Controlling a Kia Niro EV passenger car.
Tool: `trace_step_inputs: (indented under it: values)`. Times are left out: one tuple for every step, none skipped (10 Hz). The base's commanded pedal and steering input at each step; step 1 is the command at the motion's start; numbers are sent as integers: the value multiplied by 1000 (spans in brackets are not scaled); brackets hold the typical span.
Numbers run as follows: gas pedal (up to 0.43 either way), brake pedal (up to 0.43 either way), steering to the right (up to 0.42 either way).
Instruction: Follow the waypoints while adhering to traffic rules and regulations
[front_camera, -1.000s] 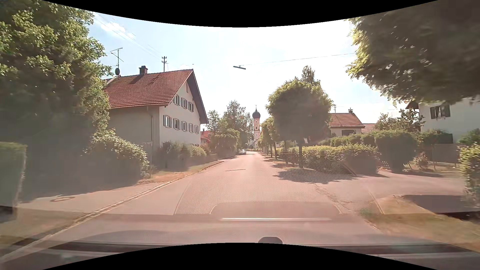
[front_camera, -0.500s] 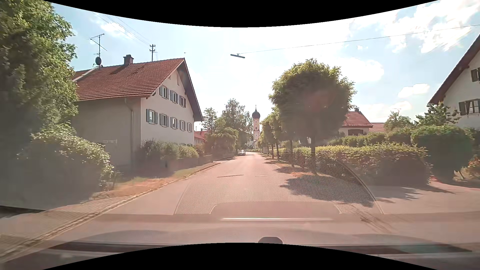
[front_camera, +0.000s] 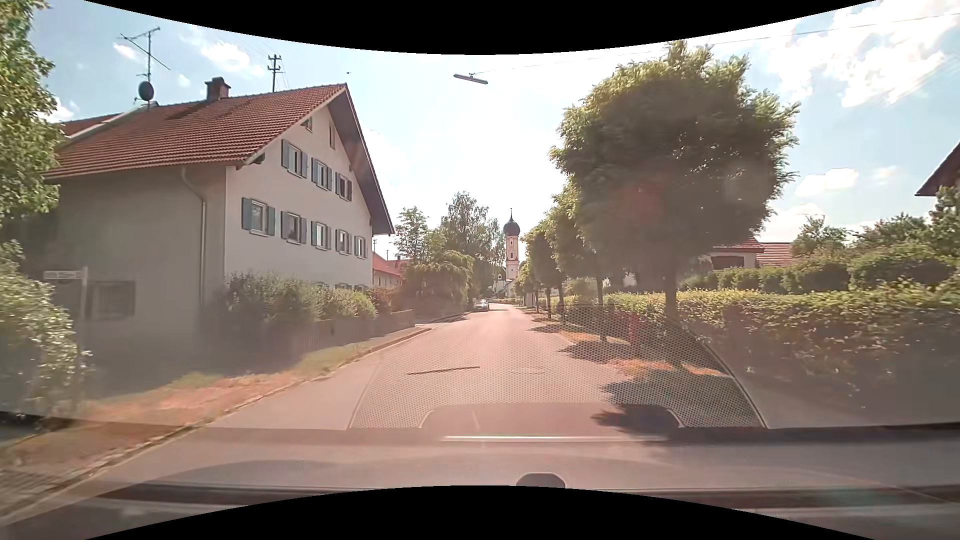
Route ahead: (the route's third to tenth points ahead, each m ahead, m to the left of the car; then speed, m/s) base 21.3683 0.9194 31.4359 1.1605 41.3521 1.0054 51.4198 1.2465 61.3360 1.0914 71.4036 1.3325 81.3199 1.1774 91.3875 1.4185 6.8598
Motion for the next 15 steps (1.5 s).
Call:
trace_step_inputs:
  values:
    - [130, 0, 1]
    - [130, 0, 1]
    - [138, 0, 1]
    - [150, 0, 1]
    - [150, 0, 1]
    - [150, 0, 1]
    - [150, 0, 1]
    - [150, 0, 1]
    - [150, 0, 1]
    - [138, 0, 1]
    - [110, 0, 1]
    - [98, 0, 1]
    - [98, 0, 1]
    - [98, 0, 1]
    - [98, 0, 1]
